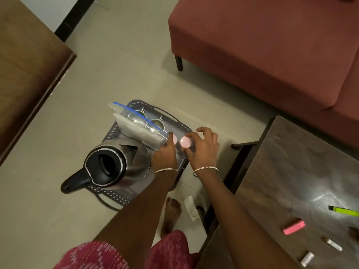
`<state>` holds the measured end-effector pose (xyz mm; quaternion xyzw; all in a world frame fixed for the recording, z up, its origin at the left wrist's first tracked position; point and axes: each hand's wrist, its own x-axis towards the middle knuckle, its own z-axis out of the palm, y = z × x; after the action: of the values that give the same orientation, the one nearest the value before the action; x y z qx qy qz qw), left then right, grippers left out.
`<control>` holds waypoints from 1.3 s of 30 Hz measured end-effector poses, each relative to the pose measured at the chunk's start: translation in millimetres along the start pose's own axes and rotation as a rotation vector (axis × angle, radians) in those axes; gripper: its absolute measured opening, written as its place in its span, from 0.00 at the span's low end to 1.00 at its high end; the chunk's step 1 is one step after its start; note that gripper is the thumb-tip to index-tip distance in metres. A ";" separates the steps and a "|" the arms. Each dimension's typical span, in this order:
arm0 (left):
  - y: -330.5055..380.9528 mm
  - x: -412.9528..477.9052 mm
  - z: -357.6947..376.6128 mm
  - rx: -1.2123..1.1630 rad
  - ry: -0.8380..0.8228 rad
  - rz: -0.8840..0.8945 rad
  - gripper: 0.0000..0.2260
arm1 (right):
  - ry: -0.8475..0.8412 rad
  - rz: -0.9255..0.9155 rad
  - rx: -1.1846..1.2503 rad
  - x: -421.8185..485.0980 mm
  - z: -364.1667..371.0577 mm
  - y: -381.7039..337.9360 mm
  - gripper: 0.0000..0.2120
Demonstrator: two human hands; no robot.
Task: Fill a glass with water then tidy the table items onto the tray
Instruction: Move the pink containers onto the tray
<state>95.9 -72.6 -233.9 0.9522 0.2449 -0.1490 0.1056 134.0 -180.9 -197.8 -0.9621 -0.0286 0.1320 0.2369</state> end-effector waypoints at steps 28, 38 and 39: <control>6.5 18.7 14.4 -0.087 0.050 0.027 0.28 | -0.027 0.084 -0.269 30.7 39.8 -17.1 0.13; -5.9 -33.7 -24.3 -0.118 -0.002 0.127 0.21 | 0.022 0.106 -0.082 -8.8 3.7 -21.9 0.17; -8.0 -42.7 -29.2 -0.144 0.006 0.142 0.19 | 0.042 0.111 -0.040 -20.1 -2.2 -18.5 0.15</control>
<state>63.0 -76.3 -193.3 0.9576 0.1871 -0.1201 0.1831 115.3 -167.9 -182.5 -0.9693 0.0270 0.1240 0.2106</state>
